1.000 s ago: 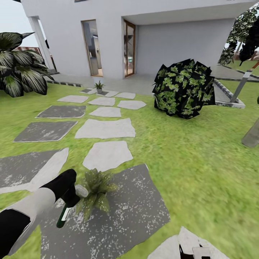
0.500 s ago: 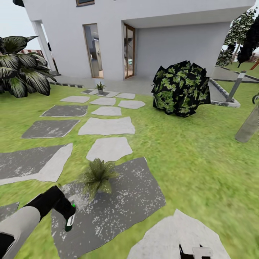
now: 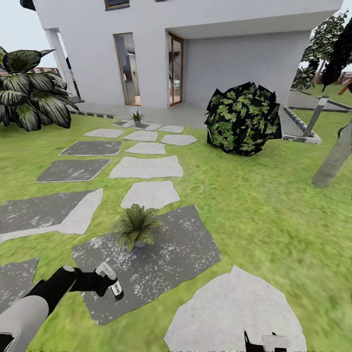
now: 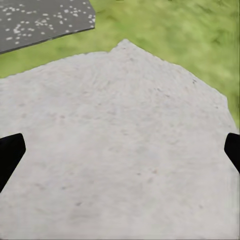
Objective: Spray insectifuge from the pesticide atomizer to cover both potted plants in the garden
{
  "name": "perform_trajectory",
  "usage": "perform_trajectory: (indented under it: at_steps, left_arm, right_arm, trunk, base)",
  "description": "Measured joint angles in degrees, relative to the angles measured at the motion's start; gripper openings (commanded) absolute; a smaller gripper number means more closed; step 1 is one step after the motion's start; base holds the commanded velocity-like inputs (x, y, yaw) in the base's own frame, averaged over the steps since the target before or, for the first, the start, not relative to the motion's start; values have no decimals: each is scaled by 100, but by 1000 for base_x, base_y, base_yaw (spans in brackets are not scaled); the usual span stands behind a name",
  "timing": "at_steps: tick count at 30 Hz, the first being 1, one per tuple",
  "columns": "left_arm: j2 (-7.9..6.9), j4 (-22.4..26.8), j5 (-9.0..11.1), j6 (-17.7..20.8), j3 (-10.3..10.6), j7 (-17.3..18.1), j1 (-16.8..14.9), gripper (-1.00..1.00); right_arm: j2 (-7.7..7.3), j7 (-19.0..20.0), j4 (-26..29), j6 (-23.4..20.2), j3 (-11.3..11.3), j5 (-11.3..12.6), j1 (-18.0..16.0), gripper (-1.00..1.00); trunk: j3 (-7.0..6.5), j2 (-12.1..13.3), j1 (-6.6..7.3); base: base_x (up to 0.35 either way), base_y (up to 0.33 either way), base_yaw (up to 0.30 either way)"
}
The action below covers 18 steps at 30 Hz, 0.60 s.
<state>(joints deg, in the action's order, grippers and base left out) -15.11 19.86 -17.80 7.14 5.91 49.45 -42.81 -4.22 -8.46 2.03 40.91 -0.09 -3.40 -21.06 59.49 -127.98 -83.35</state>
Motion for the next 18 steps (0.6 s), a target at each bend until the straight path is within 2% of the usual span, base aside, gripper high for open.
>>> perform_trajectory:
  at_steps: [3, 6, 8, 10, 12, 13, 14, 15, 16, 18]
  left_arm:
    - [101, -16, 56, -254, 16, -37, 0, -100]
    - [139, -68, 56, -306, 24, -38, 1, -100]
    - [152, -127, 50, -314, 35, -38, 1, -100]
    - [163, -139, 50, -311, 38, -38, 0, -100]
    - [170, -144, 50, -310, 47, -39, 1, -100]
    - [169, -147, 50, -309, 48, -39, 1, -100]
    - [169, -157, 52, -306, 50, -39, 1, -100]
    - [169, -175, 51, -304, 53, -39, 1, -100]
    - [166, -257, 35, -306, 59, -38, 2, -100]
    - [167, -356, 30, -305, 55, -40, 1, -100]
  right_arm:
    - [5, -10, 17, 5, 4, 2, -1, 100]
    - [8, 38, 30, -10, 28, -40, -4, 100]
    - [6, 212, 217, -11, 121, -251, -8, 100]
    - [1, 677, 689, -25, 296, -710, -10, 100]
    - [-1, 1728, 1339, -58, 424, -1339, -7, 100]
    - [-1, 2136, 1504, -131, 439, -1471, -11, 100]
    - [-3, 2756, 1703, -444, 464, -1569, -66, 100]
    - [-4, 3113, 1820, -746, 474, -1600, -128, 100]
    - [-4, 3544, 1996, -1313, 482, -1612, -260, 100]
    - [-5, 3998, 2277, -2104, 496, -1621, -486, 100]
  trunk:
    - [0, 0, 1]
    - [0, 0, 1]
    - [0, 0, 1]
    - [0, 0, 1]
    - [0, 0, 2]
    - [0, 0, 1]
    - [0, 0, 1]
    - [0, 0, 1]
    - [-1, 0, 1]
    - [0, 0, 1]
  base:
    - [-26, 0, 0]
    - [-4, 0, 0]
    - [0, 0, 0]
    - [0, 0, 0]
    - [0, 0, 0]
    - [0, 0, 0]
    - [0, 0, 0]
    - [0, 0, 0]
    - [0, 0, 0]
    - [0, 0, 0]
